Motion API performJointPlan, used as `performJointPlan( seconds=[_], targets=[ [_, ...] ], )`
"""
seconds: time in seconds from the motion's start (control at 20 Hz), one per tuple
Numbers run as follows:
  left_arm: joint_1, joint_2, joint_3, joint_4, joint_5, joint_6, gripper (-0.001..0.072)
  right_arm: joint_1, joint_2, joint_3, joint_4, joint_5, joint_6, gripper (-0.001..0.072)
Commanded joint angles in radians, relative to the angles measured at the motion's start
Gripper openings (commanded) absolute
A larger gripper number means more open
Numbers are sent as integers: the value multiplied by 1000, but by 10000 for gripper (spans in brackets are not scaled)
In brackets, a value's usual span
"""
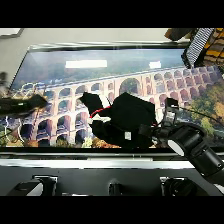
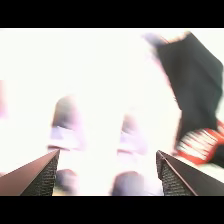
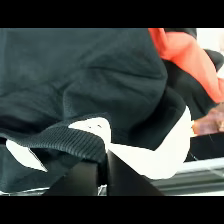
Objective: Fold the clothes and pants, and hang the long-sleeved shirts on hangers.
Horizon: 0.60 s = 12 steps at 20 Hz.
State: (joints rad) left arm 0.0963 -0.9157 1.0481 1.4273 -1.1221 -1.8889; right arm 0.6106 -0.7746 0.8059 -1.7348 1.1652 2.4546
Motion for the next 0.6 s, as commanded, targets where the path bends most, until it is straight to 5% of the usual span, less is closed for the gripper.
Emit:
performJointPlan(
  seconds=[0.0, 0.25, 0.55],
  targets=[
    [260, 53, 1, -3, -96, 188, 720, 0, -1, 13, -2, -19, -15, 53],
    [332, 50, -10, 26, -99, 232, 720, 0, -1, 13, 22, -12, -36, 53],
    [366, -16, -81, 140, -10, 626, 713, 0, -1, 13, 24, 0, -40, 53]
  ],
)
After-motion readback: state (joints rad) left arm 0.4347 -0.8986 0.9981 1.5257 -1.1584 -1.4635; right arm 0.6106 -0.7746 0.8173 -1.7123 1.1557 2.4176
